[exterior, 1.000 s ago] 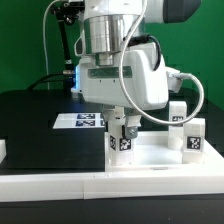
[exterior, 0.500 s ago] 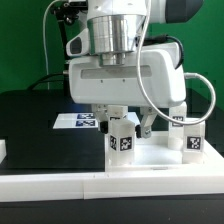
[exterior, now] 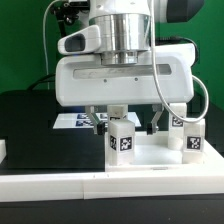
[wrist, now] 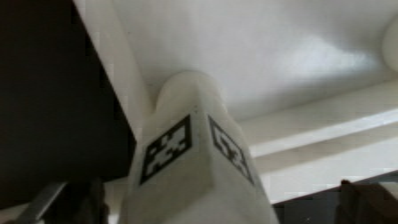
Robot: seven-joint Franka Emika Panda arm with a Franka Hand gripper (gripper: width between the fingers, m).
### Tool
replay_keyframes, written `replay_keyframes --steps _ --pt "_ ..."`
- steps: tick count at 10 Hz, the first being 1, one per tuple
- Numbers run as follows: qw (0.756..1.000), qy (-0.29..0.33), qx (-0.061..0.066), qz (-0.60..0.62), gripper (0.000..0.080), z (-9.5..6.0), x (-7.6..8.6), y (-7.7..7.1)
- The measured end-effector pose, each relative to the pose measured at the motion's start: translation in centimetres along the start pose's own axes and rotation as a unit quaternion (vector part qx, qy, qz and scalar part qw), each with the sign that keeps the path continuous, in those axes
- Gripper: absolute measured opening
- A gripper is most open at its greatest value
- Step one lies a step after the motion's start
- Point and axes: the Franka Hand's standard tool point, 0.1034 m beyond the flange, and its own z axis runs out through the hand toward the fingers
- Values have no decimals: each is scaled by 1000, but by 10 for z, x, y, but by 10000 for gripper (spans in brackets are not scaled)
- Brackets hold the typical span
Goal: Assemble square table
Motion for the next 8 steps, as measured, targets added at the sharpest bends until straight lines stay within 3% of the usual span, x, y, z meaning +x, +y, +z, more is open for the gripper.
replay_keyframes --steps 6,8 --pt "983 0 -14 -183 649 0 2 4" --pt "982 0 -14 -189 649 0 2 6"
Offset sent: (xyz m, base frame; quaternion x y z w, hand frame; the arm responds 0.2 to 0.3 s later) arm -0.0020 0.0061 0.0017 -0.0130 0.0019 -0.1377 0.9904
